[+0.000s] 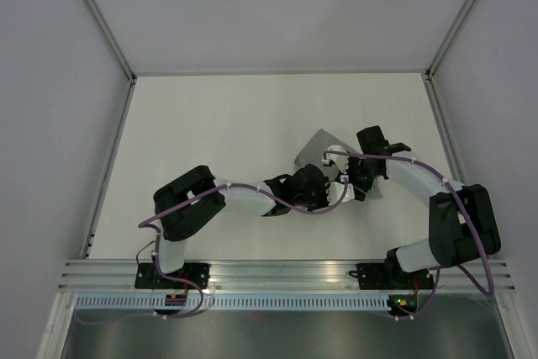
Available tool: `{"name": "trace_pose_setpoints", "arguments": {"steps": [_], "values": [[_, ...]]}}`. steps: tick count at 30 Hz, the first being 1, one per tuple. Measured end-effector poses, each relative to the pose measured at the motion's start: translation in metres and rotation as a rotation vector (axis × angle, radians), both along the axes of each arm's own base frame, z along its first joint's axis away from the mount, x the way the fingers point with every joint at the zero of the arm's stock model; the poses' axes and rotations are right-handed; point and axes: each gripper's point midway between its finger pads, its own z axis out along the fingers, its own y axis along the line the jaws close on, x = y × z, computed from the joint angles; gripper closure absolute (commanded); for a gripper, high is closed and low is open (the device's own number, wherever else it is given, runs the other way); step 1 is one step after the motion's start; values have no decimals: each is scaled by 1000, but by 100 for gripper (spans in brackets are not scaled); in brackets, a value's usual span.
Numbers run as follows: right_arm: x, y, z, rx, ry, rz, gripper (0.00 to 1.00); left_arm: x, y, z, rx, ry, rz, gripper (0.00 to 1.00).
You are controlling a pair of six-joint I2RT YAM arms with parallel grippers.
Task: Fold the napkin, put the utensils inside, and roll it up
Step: Roll the napkin with the utensil
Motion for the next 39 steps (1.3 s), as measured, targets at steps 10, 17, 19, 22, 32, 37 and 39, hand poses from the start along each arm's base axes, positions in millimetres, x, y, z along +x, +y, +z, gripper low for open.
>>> {"name": "trace_pose_setpoints", "arguments": {"steps": [10, 17, 19, 22, 32, 37, 39], "values": [[2, -14, 8, -38, -64, -25, 23, -3, -4, -8, 1, 34, -6, 98], [11, -5, 19, 19, -104, -54, 23, -5, -3, -17, 14, 59, -2, 98], [12, -5, 21, 30, -105, -74, 22, -5, -3, -16, 17, 61, -2, 98], [19, -7, 26, 50, -112, -135, 22, -5, -4, -17, 27, 69, -3, 98], [94, -63, 69, 152, -221, -588, 21, -5, -11, -17, 67, 119, -5, 98], [116, -98, 50, 124, -164, -746, 27, -3, -14, -18, 103, 172, 2, 98], [113, -105, 32, 102, -113, -771, 30, -2, -13, -18, 115, 200, 10, 98]]}}
